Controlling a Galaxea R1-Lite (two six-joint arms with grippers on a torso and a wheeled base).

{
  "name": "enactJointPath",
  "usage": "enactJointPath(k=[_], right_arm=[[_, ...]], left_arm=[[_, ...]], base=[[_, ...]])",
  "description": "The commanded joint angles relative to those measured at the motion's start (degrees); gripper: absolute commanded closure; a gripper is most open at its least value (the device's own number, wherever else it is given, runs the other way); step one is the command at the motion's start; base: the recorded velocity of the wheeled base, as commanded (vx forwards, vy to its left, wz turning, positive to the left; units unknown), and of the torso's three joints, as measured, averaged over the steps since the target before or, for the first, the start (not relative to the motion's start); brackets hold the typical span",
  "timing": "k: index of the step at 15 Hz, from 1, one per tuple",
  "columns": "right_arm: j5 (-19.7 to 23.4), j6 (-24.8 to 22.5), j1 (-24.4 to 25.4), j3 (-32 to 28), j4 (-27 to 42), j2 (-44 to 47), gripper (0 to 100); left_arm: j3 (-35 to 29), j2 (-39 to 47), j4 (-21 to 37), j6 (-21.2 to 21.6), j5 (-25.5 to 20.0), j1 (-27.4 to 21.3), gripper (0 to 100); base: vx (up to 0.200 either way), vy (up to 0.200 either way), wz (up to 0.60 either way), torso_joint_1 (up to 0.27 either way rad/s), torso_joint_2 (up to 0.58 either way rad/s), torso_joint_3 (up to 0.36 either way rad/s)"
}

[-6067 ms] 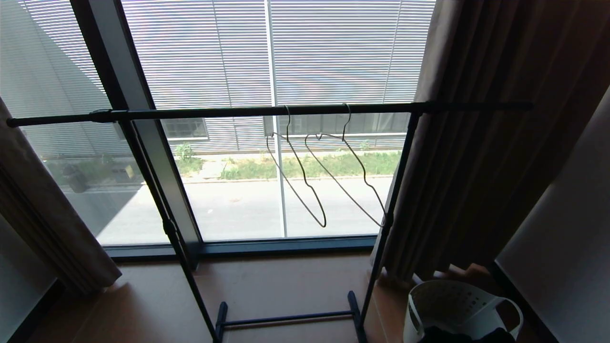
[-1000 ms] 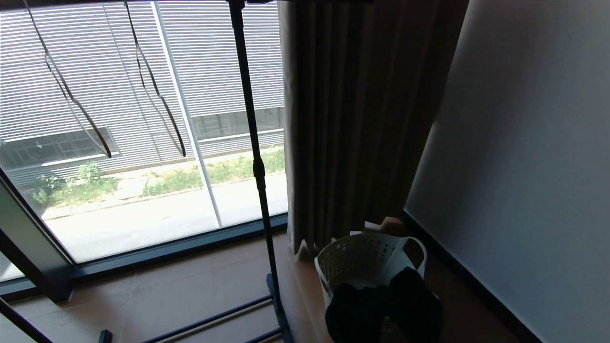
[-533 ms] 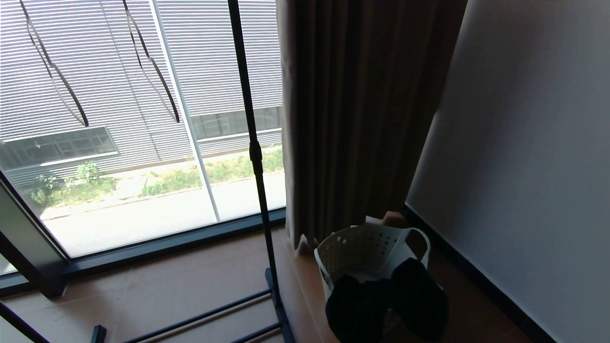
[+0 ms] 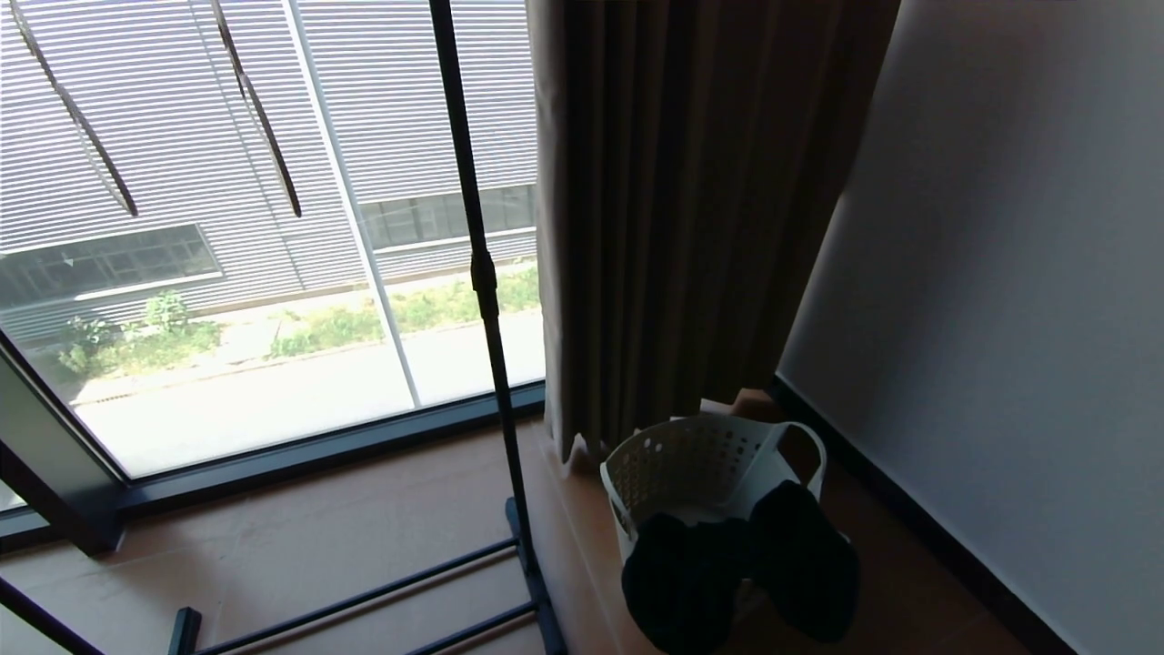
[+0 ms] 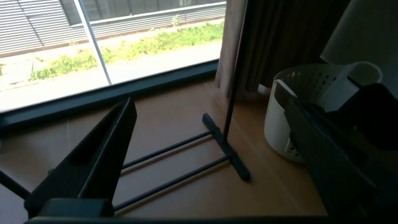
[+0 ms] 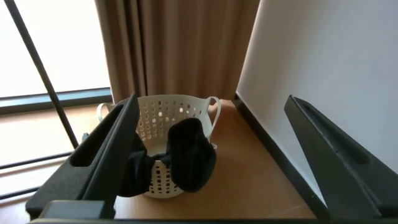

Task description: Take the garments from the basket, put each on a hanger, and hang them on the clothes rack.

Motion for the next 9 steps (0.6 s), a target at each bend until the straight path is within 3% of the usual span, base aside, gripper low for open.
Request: enactJointPath(k=[1,9], right_arm=[[0.06,0.05,0.00,0.00,-0.04,0.07,0],[-0.03,0.40,0.00,0.00,-0.04,0.07,0]], left_arm=[[-0.09,-0.01,0.11,0.00,-0.01,-0.04,0],[0.00,-0.01,0.02,-0.09,0.07,-0.04,0]], base=[[0.000,0.000,0.00,0.002,0.00,-0.183],[0.000,0.000,0.00,0.004,0.00,-0.201]])
